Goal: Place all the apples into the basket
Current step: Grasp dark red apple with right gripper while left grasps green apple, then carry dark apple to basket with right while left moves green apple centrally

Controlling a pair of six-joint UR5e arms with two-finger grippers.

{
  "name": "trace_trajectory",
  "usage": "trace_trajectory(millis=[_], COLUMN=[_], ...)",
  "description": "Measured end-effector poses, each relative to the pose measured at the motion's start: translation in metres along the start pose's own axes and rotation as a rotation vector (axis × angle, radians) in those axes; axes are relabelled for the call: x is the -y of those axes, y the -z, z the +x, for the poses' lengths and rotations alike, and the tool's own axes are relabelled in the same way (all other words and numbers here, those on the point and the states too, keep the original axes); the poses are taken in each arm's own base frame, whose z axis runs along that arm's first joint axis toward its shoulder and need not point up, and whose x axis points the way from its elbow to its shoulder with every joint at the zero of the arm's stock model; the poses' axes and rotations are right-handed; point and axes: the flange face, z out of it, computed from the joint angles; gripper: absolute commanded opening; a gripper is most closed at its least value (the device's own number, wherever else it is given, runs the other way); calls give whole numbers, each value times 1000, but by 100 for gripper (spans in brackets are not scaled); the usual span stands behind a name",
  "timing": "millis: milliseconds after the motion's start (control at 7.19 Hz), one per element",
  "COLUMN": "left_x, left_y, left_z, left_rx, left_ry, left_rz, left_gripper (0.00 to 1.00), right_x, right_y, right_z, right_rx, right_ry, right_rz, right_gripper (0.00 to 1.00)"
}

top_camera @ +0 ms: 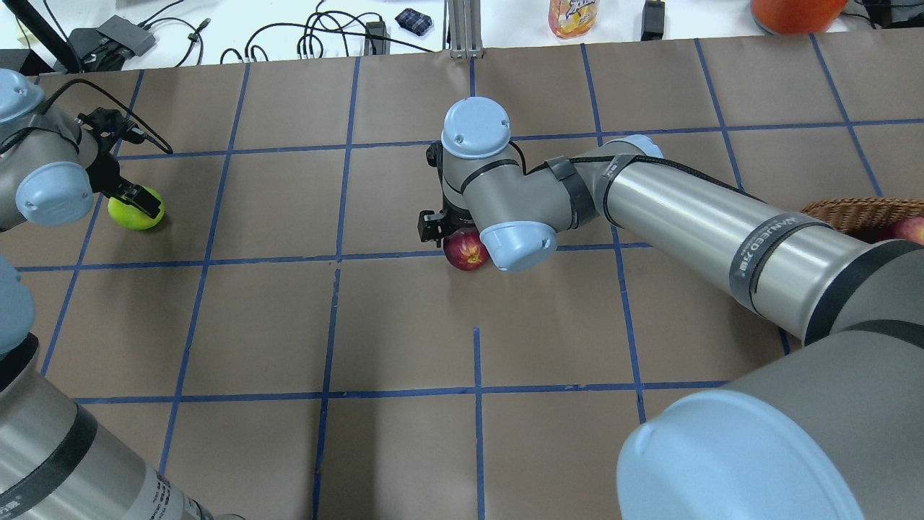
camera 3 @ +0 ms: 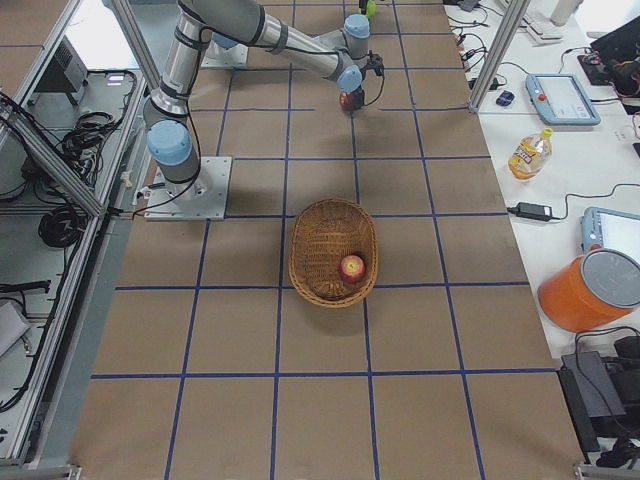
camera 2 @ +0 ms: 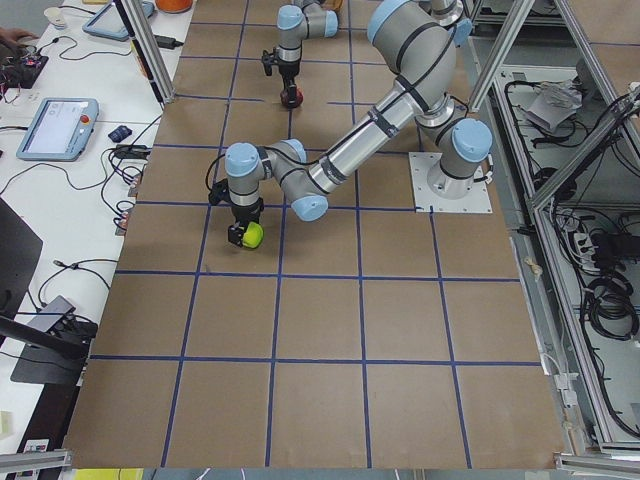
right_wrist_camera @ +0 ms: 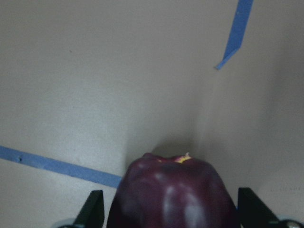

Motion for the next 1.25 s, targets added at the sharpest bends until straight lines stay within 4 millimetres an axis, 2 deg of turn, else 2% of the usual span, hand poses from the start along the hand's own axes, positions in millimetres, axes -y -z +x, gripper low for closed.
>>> trace_trajectory(millis=[139,278,417,556,695,834,974,1113,1252], left_x=[-2,-3,-1,9,30,55,75,87,99], left_y=[-4,-3,11,36,68,99,120,127,128], left_z=[3,7,12,33,76,140,211,273,327], left_rx=[-10,-16,-21,-41,-75,-104,-138,-188,-246], left_ry=[-2,-5,-12,-25,-27,1,40,81,149], left_rz=[-6,-9,-11,-12,-16,-28,-23,-4,30], left_gripper=[0,0,0,0,0,0,0,0,0], right_x=[0,2,5,10,16,21,22,15,2], right_y=[1,6,13,23,39,65,98,118,125], right_z=[0,3,10,20,45,89,150,214,286], right_rx=[-4,-5,-5,-5,-6,-10,-23,-41,-54], right_ry=[3,10,16,9,-23,-71,-120,-150,-151], right_rz=[1,6,14,27,40,48,54,53,39], right_gripper=[66,51,51,51,51,52,54,53,52])
